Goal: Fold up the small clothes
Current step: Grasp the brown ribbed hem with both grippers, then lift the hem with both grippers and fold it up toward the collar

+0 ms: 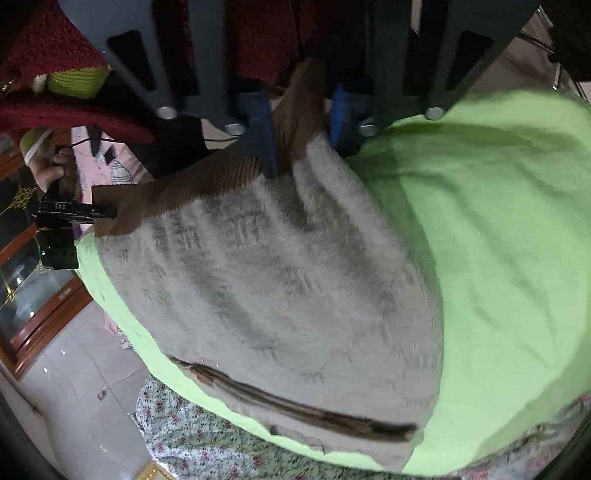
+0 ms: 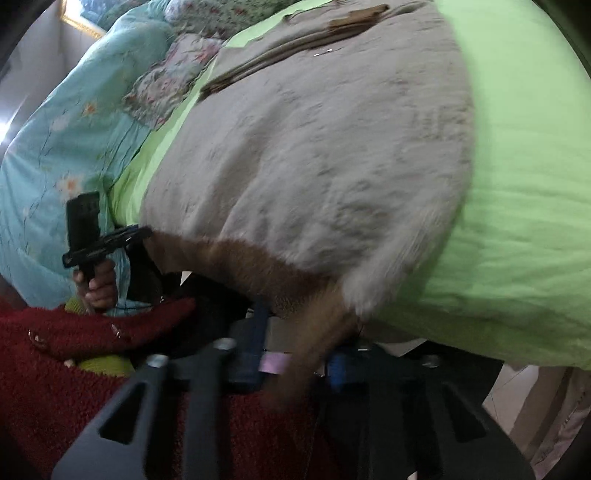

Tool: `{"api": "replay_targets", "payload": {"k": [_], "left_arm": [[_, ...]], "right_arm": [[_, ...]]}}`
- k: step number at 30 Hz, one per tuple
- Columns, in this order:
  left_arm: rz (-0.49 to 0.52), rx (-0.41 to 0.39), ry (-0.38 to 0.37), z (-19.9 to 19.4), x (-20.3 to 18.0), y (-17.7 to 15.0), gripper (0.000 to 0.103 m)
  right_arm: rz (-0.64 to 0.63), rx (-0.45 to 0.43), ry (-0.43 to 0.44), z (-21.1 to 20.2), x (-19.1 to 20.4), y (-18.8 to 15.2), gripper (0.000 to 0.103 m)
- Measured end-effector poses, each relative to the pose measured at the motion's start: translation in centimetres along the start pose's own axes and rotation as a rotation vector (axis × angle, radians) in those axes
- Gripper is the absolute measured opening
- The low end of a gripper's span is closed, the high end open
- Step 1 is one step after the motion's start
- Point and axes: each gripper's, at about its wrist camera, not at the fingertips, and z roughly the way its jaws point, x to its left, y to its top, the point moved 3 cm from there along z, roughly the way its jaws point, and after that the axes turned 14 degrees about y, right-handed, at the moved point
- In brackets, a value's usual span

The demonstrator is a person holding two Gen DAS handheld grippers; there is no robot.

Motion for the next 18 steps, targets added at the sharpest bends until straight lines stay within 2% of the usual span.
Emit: {"api": "replay_targets", "payload": {"k": [2, 4, 7, 10, 13, 18], "left_arm": [[0.01, 0.014, 0.006, 0.4, -0.1, -0.5, 0.01], [0.02, 0.011, 0.019, 0.4, -0.3, -0.8, 0.008], [-0.028, -0.026, -0.005, -0.8, 0.5, -0.8, 0.007], [-0.082, -0.084, -0.024, -3.3, 1.7, -0.7, 0.007], [-0.119, -0.165, -0.041, -6.2, 2.5, -0.1, 0.007], [-0.142, -0.286, -0.028, -10.1, 3.5, 2.0, 0.006]], "right_arm": [[0.007, -0.027, 0.047, -0.7, 0.4, -0.1, 0.014], [0.006, -0.054, 0.09, -1.5, 0.9, 0.0, 0.012], [-0.001, -0.112, 0.144, -2.9, 2.3, 0.4, 0.011], [0.004, -0.201, 0.203, -5.1, 2.8, 0.9, 0.01], [-0.002, -0.266, 0.225, -6.9, 3.2, 1.5, 0.01], [-0.016, -0.325, 0.238, -8.4, 3.8, 2.8, 0.01]]}}
